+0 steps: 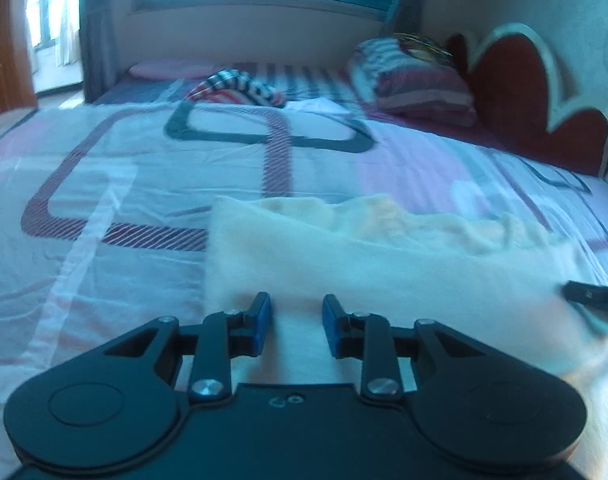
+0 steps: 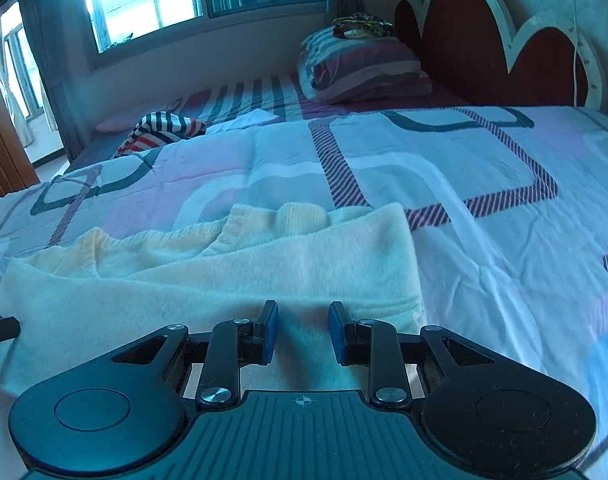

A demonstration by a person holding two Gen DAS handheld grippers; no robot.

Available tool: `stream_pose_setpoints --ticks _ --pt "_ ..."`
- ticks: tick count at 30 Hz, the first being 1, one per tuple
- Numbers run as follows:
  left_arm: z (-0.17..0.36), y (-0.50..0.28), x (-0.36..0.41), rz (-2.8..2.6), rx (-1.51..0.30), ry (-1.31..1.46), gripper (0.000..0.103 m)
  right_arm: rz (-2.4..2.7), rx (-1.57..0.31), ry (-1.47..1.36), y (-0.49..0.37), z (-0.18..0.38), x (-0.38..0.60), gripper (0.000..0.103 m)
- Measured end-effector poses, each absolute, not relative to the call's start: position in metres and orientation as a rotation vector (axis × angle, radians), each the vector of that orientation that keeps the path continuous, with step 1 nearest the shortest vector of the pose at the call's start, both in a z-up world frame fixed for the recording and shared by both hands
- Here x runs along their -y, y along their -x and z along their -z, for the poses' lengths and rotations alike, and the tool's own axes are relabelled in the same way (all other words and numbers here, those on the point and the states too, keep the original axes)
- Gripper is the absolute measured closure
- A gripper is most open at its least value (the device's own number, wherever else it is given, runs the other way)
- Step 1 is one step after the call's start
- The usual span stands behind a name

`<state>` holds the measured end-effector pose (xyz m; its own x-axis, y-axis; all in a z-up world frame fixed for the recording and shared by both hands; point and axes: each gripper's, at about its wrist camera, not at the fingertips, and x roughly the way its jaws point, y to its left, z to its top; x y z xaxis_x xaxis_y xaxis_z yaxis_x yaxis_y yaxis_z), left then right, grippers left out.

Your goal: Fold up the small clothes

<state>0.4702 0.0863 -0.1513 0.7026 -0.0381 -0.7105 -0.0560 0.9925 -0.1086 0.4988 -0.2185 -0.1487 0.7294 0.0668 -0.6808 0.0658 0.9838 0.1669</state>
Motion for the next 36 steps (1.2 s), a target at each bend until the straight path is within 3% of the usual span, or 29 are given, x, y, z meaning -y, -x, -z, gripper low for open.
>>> stream_pose_setpoints --ticks 8,14,22,36 --pt "0.146 -0.479 -0.094 -0.068 -0.787 0.177 0.078 0.013 -0.765 -0.179 -0.521 0.151 0.229 0.075" --pt "0.136 -0.472 -0.082 -0.022 -0.754 0.127 0.074 -0.045 -0.704 -0.17 -0.479 0.13 0.224 0.075" --pt "0.151 -0.48 -0.087 -0.032 -0.791 0.125 0.072 -0.039 -0.74 -0.103 -0.447 0.15 0.228 0.075" --pt "0.145 -0.458 -0.088 -0.037 -0.801 0.109 0.072 0.013 -0.729 -0.237 -0.423 0.136 0.254 0.075"
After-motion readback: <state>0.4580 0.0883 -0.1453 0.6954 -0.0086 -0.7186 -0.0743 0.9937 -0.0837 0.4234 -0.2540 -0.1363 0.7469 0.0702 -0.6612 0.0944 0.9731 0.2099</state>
